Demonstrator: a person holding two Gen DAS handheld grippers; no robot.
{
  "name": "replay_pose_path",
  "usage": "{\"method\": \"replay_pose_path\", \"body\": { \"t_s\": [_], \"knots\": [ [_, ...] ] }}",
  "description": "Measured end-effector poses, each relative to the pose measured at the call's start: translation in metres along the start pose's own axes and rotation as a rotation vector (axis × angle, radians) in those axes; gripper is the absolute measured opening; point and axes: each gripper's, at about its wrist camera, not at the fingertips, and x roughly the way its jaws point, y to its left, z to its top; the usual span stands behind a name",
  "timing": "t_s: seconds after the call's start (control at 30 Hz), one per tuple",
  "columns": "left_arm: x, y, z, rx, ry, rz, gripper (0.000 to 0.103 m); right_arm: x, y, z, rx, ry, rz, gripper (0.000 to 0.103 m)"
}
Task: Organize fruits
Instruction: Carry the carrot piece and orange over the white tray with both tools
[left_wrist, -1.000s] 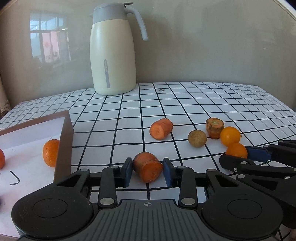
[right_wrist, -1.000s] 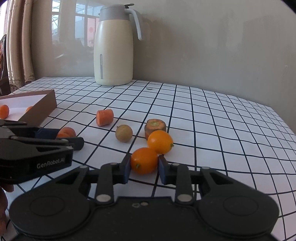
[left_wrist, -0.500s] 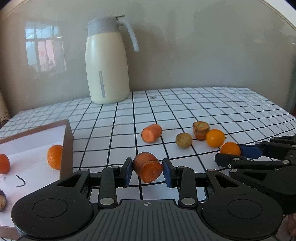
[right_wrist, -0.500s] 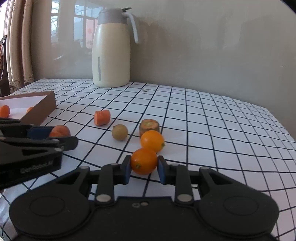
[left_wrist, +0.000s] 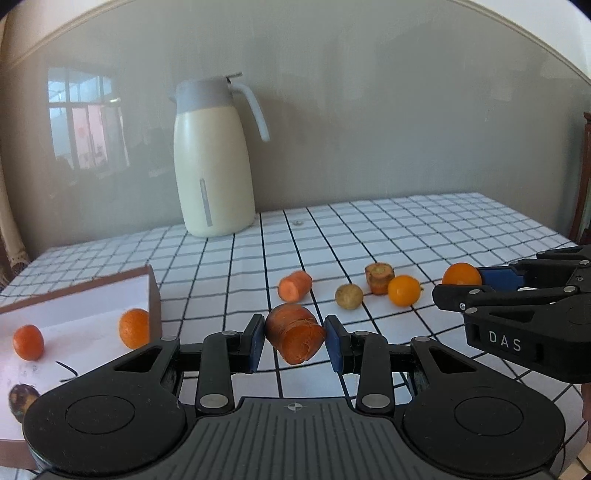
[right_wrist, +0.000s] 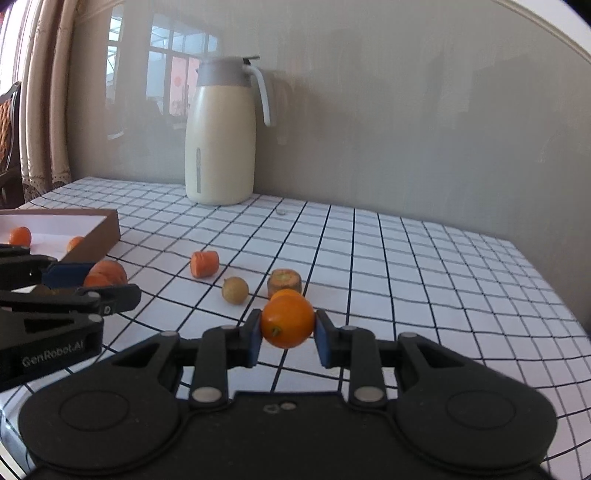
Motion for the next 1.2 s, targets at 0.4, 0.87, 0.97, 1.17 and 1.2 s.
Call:
{"method": "replay_pose_path", "body": {
  "t_s": [0.4,0.87,0.97,1.17,1.2],
  "knots": [
    [-0.032,0.019,-0.001,-0.018,-0.042,0.032,0.035,-0.029,0.014,0.012,-0.028,-0.073,0.017,0.02],
    [-0.069,0.054,-0.012,-0.056,-0.09,0.108,0.035,-0.045,0.048,0.026,-0.074,-0.153,0.109,0.02],
    [-0.074,0.065,-0.015,-0.068,-0.087,0.125,0.035,-0.044,0.058,0.026,-0.087,-0.153,0.126,0.021],
    [-0.081,0.081,-0.021,-0.082,-0.091,0.164,0.035,-0.042,0.075,0.028,-0.11,-0.157,0.162,0.021],
    [-0.083,0.084,-0.022,-0.084,-0.093,0.172,0.035,-0.041,0.079,0.029,-0.116,-0.155,0.168,0.021]
  ]
}}
